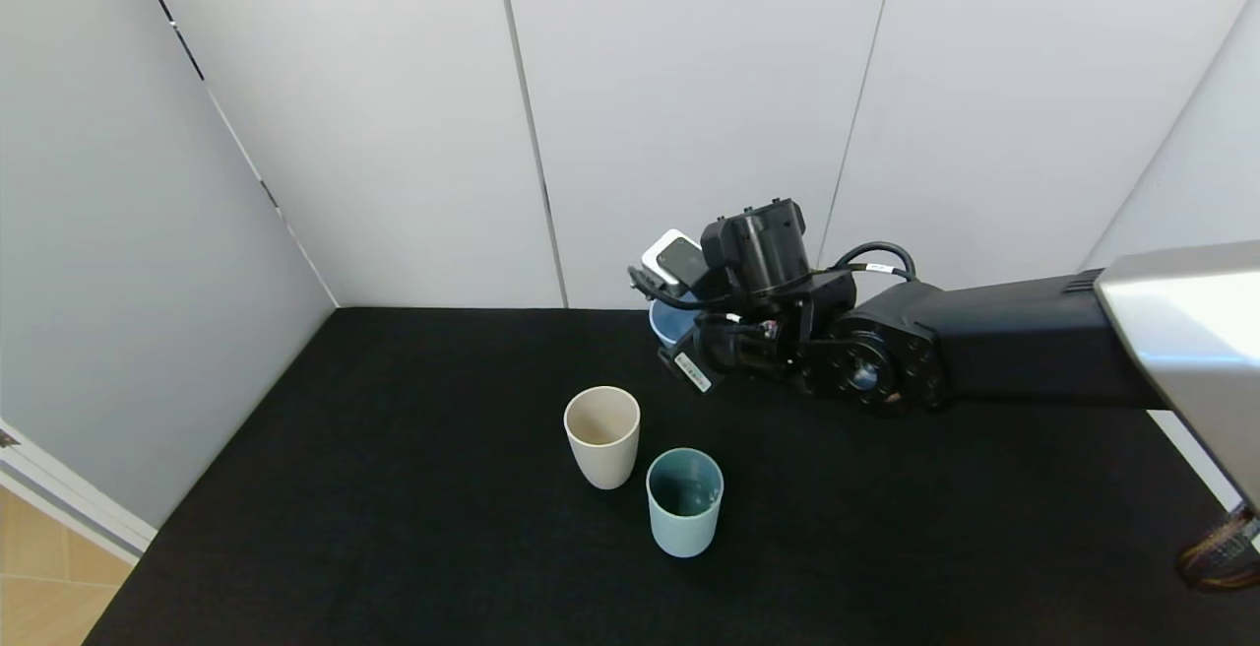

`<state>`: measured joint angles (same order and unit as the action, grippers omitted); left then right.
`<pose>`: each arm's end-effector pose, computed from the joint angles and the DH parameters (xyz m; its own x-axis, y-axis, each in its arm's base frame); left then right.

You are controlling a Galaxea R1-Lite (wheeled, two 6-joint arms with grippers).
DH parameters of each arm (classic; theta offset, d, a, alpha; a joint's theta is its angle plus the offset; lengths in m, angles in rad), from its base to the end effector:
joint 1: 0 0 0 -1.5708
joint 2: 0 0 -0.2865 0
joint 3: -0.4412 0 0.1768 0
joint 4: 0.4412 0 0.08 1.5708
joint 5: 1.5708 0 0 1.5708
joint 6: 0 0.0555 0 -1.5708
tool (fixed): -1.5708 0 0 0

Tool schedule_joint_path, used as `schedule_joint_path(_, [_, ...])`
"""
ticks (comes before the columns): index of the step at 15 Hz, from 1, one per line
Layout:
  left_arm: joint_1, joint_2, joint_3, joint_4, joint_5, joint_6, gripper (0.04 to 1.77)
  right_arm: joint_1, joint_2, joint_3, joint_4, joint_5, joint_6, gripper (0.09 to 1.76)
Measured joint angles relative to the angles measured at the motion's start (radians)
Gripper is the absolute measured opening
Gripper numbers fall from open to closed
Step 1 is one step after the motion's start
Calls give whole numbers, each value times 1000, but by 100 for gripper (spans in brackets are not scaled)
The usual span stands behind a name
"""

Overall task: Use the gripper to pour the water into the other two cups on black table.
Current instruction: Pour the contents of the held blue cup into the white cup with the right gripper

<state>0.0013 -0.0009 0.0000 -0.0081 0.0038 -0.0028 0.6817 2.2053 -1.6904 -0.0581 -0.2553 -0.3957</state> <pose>0.0088 0.0002 0.0766 0.9999 0.0051 0.0090 -0.0051 1.0000 -0.0028 0.3708 0.2828 0.1587 0.8334 0.3511 -0.4268 -0.5322 0.7179 -0.4487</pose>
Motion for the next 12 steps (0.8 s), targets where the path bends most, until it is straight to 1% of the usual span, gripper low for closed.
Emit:
schedule_joint_path(3, [0, 0, 0, 0, 0, 0, 172, 10, 2, 14, 0, -5, -66, 132])
schedule_joint_path(6, [0, 0, 0, 0, 0, 0, 172, 18, 4, 21, -1, -36, -121, 132])
schedule_joint_path(9, [0, 0, 0, 0, 0, 0, 172, 20, 8, 21, -1, -54, -206, 132])
schedule_joint_path(12, [-1, 0, 0, 0, 0, 0, 172, 32, 20, 13, -1, -74, -226, 132])
